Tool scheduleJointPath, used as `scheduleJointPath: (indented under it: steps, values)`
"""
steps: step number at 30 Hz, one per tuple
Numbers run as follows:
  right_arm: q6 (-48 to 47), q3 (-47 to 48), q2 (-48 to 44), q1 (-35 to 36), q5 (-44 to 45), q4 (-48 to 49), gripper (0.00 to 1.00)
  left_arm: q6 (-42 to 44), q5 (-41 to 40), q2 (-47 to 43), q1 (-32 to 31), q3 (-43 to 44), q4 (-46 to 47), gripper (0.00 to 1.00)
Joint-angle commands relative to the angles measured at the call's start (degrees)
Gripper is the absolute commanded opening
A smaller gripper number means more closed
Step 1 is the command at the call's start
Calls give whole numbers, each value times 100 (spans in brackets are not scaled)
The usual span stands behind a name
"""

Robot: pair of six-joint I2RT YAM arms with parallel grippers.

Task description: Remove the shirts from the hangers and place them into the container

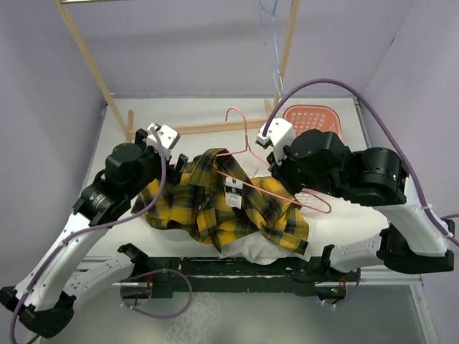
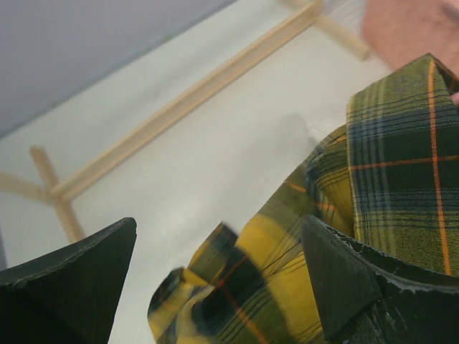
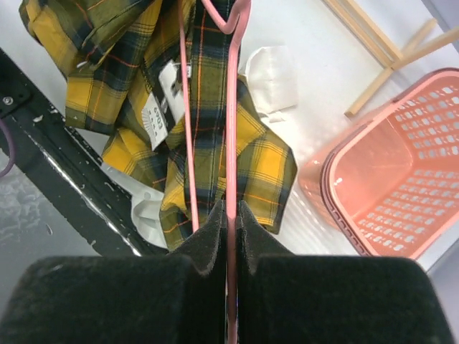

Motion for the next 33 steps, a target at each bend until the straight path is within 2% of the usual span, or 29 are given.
scheduleJointPath:
  steps: [1,3,6,11,12,14,17,18,20,23,25,29,31,33]
  values:
    - [158,955,-142,-8,639,-498,0,-950,-2068,415,8,371,-397,99]
    - [154,1326,-153,-9,661,-529,0,-1389,-2370,460,12,418,-415,99]
    - [117,1764,-128,-8,666,-537,0,-1813,-2262,275,7,394,-365,99]
    - [41,1790,-192,-7,1181,22,0,-1667,-743,-638,9,58,-31,99]
    - [-15,1698,-205,-9,1367,220,0,-1649,-512,-886,10,-55,76,92]
    - [-94,1687,-154,-3,1582,446,0,-1716,-453,-1368,12,-273,267,63]
    - [-138,1829,-93,-9,1252,679,0,-1728,-891,-1752,11,-339,191,21]
    - [-159,1814,-100,-10,1281,826,0,-1700,-1020,-1749,8,-258,43,10]
    - [-207,1733,-93,-4,1355,1037,0,-1663,-1094,-1630,4,-112,-213,0]
    - [-588,1310,-1,-3,1726,1801,0,-1681,-927,-1269,5,35,-472,0]
    - [-920,1315,272,-7,2100,2278,0,-1696,-807,-993,6,183,-672,4]
    - [-1643,1779,1046,-147,2612,3085,0,-1599,-702,-658,6,475,-952,29]
    - [-1649,2231,1481,-550,2332,3157,0,-1563,-682,-695,12,509,-914,42]
    - [-1297,2811,2021,-1245,1548,2891,0,-1519,-617,-787,11,481,-816,53]
